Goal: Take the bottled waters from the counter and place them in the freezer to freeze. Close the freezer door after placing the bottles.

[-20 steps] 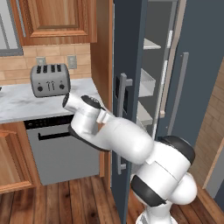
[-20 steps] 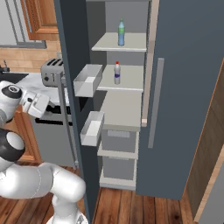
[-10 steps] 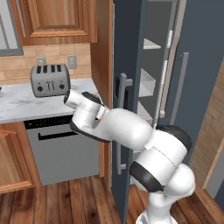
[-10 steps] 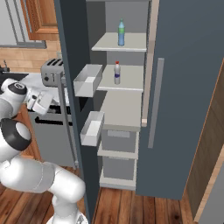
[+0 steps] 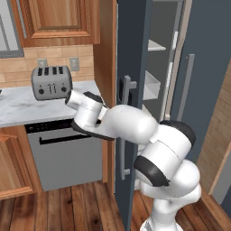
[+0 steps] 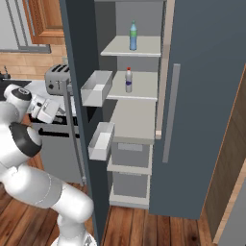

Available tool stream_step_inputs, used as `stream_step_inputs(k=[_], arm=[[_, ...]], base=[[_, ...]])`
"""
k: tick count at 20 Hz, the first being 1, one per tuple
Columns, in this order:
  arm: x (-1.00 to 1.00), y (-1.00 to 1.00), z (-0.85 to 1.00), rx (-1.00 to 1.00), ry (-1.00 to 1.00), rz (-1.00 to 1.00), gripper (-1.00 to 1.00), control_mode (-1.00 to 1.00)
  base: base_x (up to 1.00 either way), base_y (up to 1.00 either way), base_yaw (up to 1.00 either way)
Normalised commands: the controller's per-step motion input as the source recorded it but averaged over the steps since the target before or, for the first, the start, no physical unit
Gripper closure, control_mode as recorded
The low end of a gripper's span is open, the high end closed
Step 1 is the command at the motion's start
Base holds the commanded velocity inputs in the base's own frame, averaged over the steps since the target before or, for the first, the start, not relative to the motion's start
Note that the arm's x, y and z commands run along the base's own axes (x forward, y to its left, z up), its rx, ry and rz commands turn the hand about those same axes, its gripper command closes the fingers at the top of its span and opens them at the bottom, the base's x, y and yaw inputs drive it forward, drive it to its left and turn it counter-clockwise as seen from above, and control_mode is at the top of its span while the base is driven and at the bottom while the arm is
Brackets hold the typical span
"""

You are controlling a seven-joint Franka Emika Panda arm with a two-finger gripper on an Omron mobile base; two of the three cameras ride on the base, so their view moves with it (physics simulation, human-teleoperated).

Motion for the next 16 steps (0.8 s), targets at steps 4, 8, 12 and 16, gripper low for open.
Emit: stream_step_inputs(k=[4, 8, 12, 16], arm=[[0.00, -0.10, -0.02, 0.00, 0.00, 0.00, -1.00, -1.00], [0.00, -0.21, -0.02, 0.00, 0.01, -0.01, -1.00, -1.00], [0.00, -0.23, 0.00, 0.00, 0.03, -0.01, -1.00, -1.00], [0.00, -0.28, 0.00, 0.00, 0.02, -0.01, -1.00, -1.00]], base=[[0.00, 0.00, 0.00], [0.00, 0.00, 0.00], [0.00, 0.00, 0.00], [0.00, 0.00, 0.00]])
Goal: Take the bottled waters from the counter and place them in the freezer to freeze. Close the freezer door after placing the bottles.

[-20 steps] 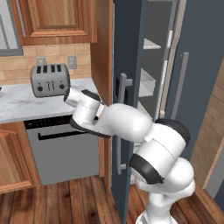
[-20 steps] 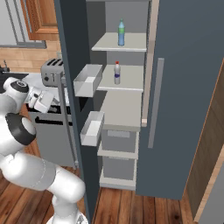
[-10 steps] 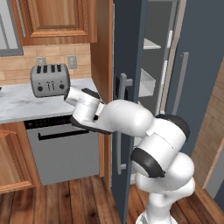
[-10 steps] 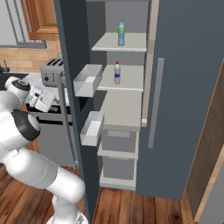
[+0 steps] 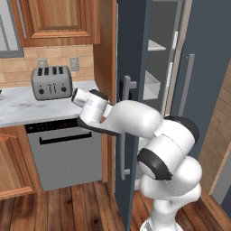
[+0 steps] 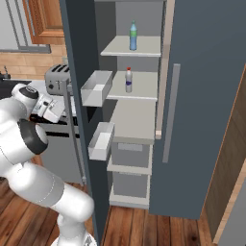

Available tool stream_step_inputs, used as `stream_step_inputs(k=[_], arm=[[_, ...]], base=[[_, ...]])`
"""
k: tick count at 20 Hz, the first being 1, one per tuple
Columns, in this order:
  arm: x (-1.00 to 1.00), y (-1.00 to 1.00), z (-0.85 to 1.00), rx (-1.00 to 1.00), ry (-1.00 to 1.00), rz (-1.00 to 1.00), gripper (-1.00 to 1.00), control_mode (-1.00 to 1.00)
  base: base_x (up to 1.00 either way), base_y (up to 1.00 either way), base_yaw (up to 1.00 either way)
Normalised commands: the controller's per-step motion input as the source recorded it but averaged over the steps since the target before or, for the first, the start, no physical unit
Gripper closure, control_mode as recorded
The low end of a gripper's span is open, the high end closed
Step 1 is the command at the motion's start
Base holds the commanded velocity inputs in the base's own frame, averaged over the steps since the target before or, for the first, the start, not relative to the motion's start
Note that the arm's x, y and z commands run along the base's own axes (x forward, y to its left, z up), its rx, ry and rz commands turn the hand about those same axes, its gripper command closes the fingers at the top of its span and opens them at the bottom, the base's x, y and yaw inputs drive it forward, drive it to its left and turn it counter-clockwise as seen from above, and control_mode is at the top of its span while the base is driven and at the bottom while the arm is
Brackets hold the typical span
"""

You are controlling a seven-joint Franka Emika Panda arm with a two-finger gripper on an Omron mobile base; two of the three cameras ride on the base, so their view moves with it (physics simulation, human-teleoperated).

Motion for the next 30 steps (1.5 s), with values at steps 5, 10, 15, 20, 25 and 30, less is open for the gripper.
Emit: stream_step_inputs(k=[5, 10, 15, 20, 25, 30], arm=[[0.00, -0.33, 0.00, 0.00, 0.03, 0.00, -1.00, -1.00], [0.01, -0.33, 0.00, 0.00, 0.03, 0.00, -1.00, -1.00], [0.10, -0.44, 0.00, 0.00, 0.03, 0.00, -1.00, -1.00], [0.21, -0.58, 0.00, 0.02, 0.08, 0.05, -1.00, -1.00], [0.30, -0.53, 0.00, 0.00, 0.00, 0.06, -1.00, -1.00], [0.24, -0.49, 0.00, 0.04, 0.05, 0.07, -1.00, -1.00]], base=[[0.00, 0.00, 0.00], [0.00, 0.00, 0.00], [0.00, 0.00, 0.00], [0.00, 0.00, 0.00], [0.00, 0.00, 0.00], [0.00, 0.00, 0.00]])
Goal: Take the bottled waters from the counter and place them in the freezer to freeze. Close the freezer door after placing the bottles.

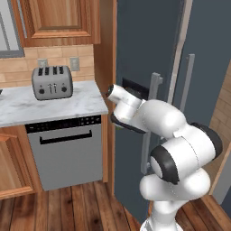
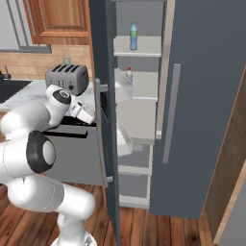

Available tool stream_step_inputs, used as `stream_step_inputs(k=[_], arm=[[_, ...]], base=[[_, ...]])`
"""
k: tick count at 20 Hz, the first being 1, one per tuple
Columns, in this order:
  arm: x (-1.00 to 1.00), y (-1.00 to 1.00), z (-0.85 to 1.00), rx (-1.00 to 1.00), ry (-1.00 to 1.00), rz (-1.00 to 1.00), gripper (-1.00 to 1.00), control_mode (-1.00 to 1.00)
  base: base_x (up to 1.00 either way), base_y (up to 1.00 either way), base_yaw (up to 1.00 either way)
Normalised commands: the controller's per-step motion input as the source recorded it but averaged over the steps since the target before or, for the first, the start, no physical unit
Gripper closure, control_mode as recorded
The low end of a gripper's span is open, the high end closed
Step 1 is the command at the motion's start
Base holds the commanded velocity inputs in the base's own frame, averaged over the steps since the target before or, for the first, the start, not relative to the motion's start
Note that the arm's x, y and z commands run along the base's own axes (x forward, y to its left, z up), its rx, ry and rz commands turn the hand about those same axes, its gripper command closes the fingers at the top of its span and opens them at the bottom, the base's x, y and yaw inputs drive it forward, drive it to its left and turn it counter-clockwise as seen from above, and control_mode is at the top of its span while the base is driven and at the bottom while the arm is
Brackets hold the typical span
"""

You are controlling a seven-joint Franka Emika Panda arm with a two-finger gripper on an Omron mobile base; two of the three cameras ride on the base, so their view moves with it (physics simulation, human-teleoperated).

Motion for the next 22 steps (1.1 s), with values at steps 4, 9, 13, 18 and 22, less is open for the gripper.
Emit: stream_step_inputs(k=[4, 9, 13, 18, 22], arm=[[0.30, -0.47, 0.00, 0.09, 0.11, 0.05, -1.00, -1.00], [0.19, -0.28, 0.04, 0.11, 0.07, 0.05, -1.00, -1.00], [0.13, -0.34, 0.09, 0.15, 0.00, 0.07, -1.00, -1.00], [0.29, -0.42, 0.01, 0.16, 0.00, 0.07, -1.00, -1.00], [0.41, -0.46, 0.01, 0.15, 0.00, 0.12, -1.00, -1.00]], base=[[0.00, 0.00, 0.00], [0.00, 0.00, 0.00], [0.00, 0.00, 0.00], [0.00, 0.00, 0.00], [0.00, 0.00, 0.00]])
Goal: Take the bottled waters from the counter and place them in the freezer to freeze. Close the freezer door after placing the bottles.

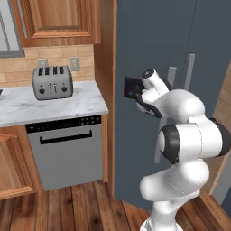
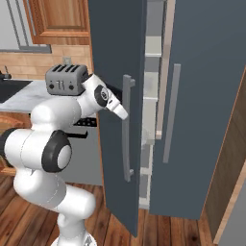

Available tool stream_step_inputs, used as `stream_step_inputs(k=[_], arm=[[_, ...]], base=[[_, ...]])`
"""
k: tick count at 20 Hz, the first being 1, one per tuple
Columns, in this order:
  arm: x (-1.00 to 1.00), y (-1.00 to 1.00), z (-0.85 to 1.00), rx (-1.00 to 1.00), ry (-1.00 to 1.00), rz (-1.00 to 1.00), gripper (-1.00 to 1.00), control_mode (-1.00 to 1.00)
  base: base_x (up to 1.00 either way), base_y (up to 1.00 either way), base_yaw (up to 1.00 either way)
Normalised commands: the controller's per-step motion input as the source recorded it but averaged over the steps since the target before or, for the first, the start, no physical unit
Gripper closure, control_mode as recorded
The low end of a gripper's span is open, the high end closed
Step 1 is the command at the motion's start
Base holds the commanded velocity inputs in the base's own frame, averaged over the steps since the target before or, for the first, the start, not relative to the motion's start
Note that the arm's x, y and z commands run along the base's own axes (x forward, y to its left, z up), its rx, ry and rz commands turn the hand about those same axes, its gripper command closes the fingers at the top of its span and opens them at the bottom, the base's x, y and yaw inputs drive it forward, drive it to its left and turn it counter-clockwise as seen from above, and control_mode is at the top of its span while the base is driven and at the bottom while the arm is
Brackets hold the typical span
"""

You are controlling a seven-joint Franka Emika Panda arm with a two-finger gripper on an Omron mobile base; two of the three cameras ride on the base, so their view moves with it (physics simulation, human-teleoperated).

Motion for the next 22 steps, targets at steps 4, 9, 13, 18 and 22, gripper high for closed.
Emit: stream_step_inputs(k=[4, 9, 13, 18, 22], arm=[[0.37, -0.52, 0.02, 0.11, 0.00, 0.13, -1.00, -1.00], [0.41, -0.54, 0.00, 0.04, 0.00, 0.12, -1.00, -1.00], [0.18, -0.36, 0.00, 0.00, -0.03, 0.14, -1.00, -1.00], [0.20, -0.33, 0.01, 0.00, -0.01, 0.13, -1.00, -1.00], [0.04, -0.15, 0.04, 0.00, -0.03, 0.09, -1.00, -1.00]], base=[[0.00, 0.00, 0.00], [0.00, 0.00, 0.00], [0.00, 0.00, 0.00], [0.00, 0.00, 0.00], [0.00, 0.00, 0.00]])
